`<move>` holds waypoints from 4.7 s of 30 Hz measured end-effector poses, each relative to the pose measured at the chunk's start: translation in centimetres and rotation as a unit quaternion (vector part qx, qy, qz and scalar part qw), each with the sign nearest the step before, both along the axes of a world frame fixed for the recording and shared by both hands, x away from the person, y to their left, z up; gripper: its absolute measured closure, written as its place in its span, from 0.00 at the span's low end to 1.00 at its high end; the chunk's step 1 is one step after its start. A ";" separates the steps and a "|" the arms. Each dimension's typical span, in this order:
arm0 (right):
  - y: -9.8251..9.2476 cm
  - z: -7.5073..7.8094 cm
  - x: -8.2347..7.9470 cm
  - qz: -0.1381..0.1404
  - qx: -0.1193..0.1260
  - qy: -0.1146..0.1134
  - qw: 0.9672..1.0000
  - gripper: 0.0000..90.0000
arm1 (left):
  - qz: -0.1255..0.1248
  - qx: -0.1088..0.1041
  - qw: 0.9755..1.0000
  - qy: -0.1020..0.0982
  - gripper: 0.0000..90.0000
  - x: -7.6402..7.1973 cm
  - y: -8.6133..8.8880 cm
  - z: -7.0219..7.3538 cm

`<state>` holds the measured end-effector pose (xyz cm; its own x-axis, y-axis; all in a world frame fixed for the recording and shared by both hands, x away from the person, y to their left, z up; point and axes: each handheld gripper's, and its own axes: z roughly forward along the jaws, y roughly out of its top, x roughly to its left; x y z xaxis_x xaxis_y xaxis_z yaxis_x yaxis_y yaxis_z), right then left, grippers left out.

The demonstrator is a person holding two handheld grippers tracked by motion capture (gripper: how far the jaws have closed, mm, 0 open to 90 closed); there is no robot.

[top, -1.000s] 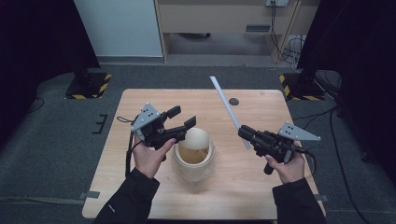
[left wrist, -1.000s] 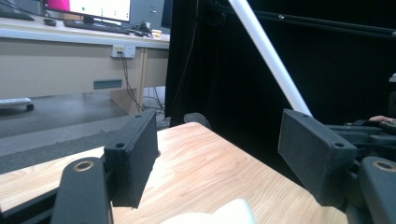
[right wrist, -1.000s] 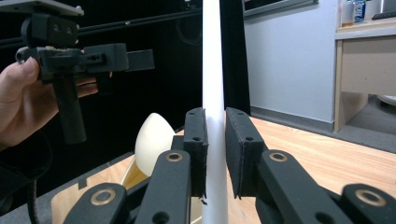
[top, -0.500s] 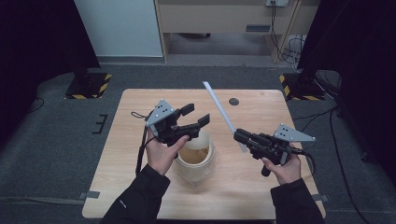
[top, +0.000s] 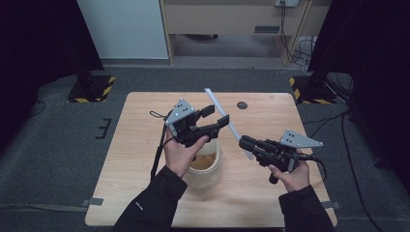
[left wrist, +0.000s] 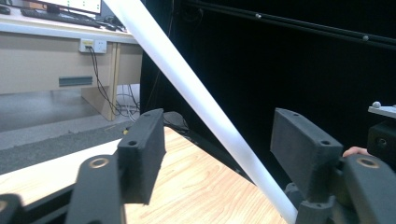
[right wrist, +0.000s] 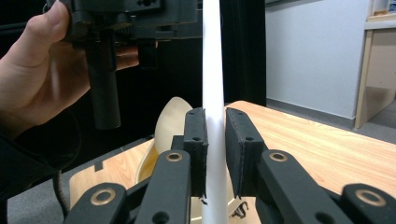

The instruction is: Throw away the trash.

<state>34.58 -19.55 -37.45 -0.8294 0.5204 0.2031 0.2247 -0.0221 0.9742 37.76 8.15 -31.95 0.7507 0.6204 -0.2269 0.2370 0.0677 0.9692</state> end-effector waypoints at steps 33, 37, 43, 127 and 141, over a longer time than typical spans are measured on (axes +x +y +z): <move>-0.3 -0.5 0.1 0.014 0.009 0.011 1.000 0.83 | -0.051 -0.025 0.998 0.008 0.89 -1.3 -1.2 1.6; -1.2 -0.5 0.4 -0.011 0.023 0.010 1.000 0.75 | -0.060 -0.032 0.998 0.005 0.89 -1.5 -1.0 1.7; -2.4 -2.0 1.5 -0.093 0.006 0.022 0.995 0.50 | -0.071 -0.032 0.997 -0.002 0.89 -2.3 -0.9 2.0; -6.3 -15.7 5.1 -0.190 -0.318 0.184 0.910 0.13 | -0.009 0.042 0.999 -0.006 0.89 -5.5 7.6 -4.8; -6.3 -15.7 5.1 -0.187 -0.321 0.183 0.910 0.13 | -0.015 0.061 0.998 0.030 0.88 -5.6 8.0 -7.0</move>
<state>39.72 -25.88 -53.14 -0.5081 0.8612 -0.0142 0.6305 0.3831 0.6750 32.12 16.17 -38.99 0.7565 0.6241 -0.1954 0.2942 -0.0580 0.9540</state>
